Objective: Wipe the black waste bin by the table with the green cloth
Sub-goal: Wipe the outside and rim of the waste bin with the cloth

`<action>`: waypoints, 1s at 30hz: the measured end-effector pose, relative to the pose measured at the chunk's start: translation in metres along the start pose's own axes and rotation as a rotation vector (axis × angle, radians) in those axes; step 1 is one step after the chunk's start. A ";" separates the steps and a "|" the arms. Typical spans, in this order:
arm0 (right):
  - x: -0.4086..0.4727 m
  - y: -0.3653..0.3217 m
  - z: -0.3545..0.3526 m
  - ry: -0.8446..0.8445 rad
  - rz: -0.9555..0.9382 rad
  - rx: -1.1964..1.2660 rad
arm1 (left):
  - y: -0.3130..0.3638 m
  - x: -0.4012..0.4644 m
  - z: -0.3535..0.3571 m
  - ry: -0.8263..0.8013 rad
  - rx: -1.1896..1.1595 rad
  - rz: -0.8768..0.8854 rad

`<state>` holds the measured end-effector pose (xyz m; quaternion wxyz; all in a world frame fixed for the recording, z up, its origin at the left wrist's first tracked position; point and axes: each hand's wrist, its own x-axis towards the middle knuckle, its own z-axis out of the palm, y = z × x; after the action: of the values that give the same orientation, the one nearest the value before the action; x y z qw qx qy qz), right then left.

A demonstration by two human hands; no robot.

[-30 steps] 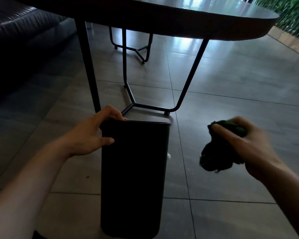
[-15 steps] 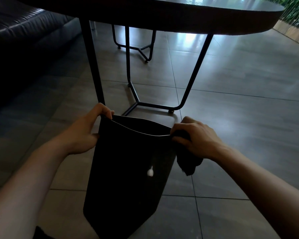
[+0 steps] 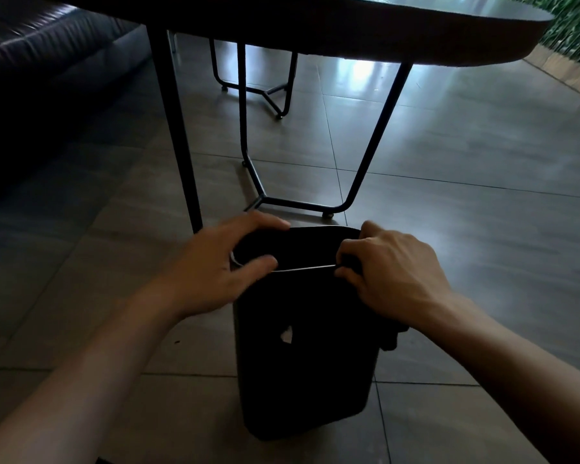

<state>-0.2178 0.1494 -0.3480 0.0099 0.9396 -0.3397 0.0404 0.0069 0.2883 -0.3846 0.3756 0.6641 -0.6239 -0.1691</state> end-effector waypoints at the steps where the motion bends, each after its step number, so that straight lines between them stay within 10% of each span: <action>1: 0.001 -0.002 0.001 0.001 0.020 -0.020 | 0.001 0.000 0.006 -0.061 0.026 0.033; 11: -0.002 -0.022 0.018 0.072 0.064 0.046 | -0.019 0.006 0.017 -0.071 0.144 -0.021; 19: -0.021 -0.047 0.039 0.474 -0.172 0.583 | -0.025 0.008 0.016 -0.068 0.129 -0.015; 30: -0.060 -0.080 0.166 0.098 -0.684 -0.162 | -0.030 0.008 0.015 -0.085 0.118 -0.050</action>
<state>-0.2016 0.2416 -0.5177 0.1137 0.9921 -0.0065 0.0525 0.0182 0.2745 -0.4138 0.3045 0.6929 -0.6312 -0.1695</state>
